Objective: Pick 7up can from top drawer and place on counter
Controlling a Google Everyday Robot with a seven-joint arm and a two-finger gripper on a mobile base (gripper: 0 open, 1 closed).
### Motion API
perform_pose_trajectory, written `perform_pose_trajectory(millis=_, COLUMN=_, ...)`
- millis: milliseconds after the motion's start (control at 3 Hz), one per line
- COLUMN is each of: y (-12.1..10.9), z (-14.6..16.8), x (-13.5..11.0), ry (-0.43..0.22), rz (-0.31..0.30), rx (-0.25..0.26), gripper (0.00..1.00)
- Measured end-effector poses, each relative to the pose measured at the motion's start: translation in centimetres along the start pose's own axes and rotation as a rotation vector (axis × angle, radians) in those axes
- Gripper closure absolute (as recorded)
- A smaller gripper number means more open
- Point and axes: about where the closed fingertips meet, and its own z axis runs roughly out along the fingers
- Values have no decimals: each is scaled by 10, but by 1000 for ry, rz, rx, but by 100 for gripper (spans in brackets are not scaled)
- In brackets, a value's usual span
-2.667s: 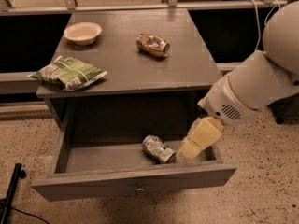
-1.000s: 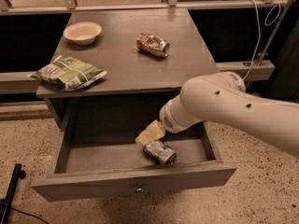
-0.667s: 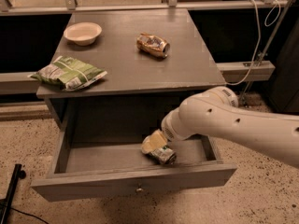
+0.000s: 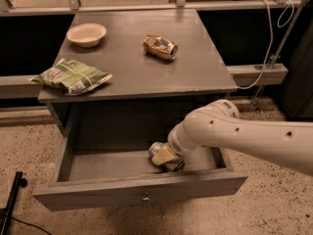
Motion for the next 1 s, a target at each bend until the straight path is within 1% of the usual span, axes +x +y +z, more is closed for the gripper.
perform_pose_trajectory(millis=333, y=-1, z=21, x=10, ry=40, rz=-19, rx=-27, gripper=20)
perform_pose_trajectory(millis=667, y=-1, z=35, x=19, ry=63, rz=-23, rx=-59, gripper=35)
perform_pose_trajectory(millis=1000, y=0, z=39, x=21, ry=75, rz=-40, rx=-84, gripper=57)
